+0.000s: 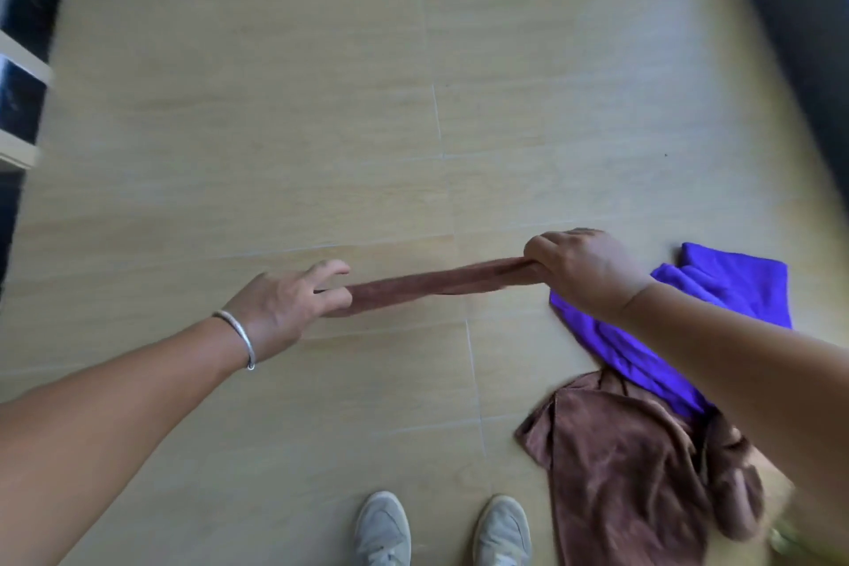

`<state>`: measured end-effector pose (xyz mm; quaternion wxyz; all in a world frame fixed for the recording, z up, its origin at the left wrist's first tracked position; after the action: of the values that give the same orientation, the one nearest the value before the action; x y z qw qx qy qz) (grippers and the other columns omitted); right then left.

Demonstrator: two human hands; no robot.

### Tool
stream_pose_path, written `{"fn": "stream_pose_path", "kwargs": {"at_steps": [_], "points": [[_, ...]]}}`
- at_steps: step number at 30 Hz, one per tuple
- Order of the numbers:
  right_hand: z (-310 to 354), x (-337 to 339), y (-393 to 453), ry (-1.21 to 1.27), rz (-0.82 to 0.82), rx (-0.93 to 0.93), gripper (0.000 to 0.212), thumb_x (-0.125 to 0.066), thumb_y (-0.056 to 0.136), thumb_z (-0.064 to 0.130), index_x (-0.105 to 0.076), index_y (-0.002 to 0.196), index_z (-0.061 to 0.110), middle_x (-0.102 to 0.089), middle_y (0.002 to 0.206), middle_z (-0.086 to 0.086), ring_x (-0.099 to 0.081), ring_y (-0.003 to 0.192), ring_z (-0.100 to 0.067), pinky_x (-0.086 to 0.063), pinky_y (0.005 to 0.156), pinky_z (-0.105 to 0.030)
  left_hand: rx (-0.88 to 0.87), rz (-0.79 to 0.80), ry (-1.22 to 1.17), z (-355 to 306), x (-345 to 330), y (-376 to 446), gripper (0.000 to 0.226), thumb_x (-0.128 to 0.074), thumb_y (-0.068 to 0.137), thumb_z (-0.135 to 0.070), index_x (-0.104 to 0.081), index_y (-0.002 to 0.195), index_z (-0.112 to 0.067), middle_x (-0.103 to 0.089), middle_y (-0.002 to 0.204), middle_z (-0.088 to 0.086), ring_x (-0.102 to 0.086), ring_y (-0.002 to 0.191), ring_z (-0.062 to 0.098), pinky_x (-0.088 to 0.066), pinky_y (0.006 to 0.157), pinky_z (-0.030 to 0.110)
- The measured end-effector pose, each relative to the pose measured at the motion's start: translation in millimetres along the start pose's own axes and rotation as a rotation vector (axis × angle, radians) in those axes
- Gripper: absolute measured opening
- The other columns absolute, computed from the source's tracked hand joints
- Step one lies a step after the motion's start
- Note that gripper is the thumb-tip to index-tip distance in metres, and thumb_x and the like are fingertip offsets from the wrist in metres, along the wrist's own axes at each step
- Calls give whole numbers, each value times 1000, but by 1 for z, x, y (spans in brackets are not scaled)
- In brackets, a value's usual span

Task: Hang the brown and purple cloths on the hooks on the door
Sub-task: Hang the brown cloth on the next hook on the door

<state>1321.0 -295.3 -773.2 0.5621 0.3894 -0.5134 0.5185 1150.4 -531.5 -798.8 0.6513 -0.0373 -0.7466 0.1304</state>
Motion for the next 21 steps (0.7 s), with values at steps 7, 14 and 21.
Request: {"fn": "stream_pose_path", "kwargs": {"at_steps": [7,14,21], "points": [[59,185,-8,6,107,96,33,-50,82,5,-57,113,16,-64,100,0,-63,88,-26,-46,79,-34,-28,-91,47,-8,194,-68,70,-77,33,11,-70,90,-29,-69,108,-15,-66,67,7,-38,42,12],[134,388,-32,-75,208,229,43,-46,83,18,-51,122,35,-50,133,13,-58,106,-18,-40,85,-30,3,-84,133,-14,404,-144,74,-71,35,6,-66,94,-38,-65,104,-24,-60,52,6,-39,39,13],[196,578,-35,-160,-144,221,21,-52,79,26,-69,90,30,-68,96,16,-58,85,-16,-44,77,-29,133,-295,115,-21,585,-197,21,-61,83,-13,-66,92,-32,-64,89,-18,-61,75,11,-37,56,21]]}}
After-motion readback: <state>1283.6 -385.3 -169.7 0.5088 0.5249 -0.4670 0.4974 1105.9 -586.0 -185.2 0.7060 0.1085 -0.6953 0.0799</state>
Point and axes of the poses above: each hand's wrist, its own y-axis towards the middle knuckle, its own x-axis out of the back of the hand, z = x × y, the point moved 7 cm from there along y, towards the middle knuckle
